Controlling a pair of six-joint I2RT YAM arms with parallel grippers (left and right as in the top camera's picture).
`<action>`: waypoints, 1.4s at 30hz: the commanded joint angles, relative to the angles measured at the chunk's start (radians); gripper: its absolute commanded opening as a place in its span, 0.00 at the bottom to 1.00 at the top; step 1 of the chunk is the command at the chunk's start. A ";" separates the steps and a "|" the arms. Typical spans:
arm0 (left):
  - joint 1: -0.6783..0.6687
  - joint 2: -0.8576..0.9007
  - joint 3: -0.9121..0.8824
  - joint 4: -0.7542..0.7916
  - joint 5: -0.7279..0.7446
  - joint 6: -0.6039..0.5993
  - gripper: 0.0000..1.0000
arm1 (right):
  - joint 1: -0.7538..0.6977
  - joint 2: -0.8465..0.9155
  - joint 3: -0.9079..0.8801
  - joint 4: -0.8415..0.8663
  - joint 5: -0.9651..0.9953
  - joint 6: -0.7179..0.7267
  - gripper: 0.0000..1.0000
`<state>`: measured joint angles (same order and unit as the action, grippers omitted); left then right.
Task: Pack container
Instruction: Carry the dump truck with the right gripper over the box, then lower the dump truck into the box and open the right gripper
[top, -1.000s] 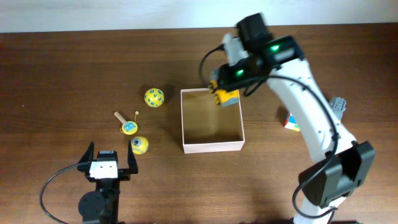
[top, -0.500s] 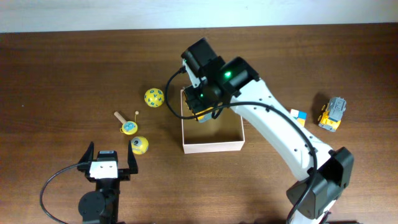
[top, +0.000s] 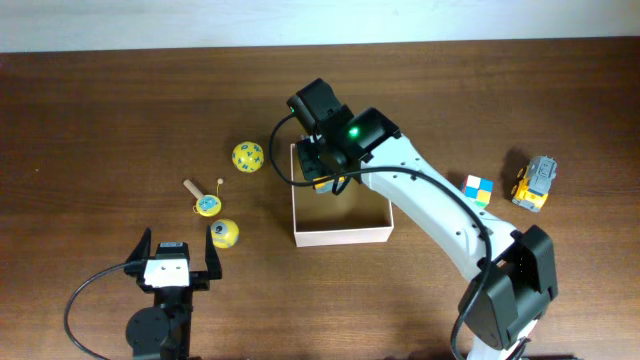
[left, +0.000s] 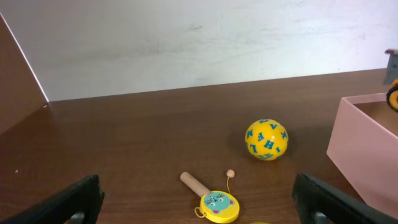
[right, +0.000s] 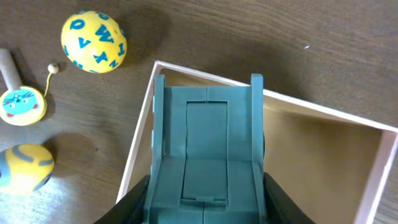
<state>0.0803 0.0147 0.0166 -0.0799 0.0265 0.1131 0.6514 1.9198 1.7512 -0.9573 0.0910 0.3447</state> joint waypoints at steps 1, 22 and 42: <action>-0.004 -0.003 -0.008 0.000 0.010 0.016 0.99 | 0.003 0.006 -0.038 0.037 0.029 0.071 0.38; -0.004 -0.003 -0.008 0.000 0.010 0.016 0.99 | 0.042 0.006 -0.235 0.271 0.034 0.241 0.38; -0.004 -0.003 -0.008 0.000 0.010 0.016 0.99 | 0.070 0.052 -0.237 0.297 0.038 0.240 0.38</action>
<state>0.0803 0.0147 0.0166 -0.0799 0.0265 0.1135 0.7147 1.9633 1.5200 -0.6674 0.1089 0.5762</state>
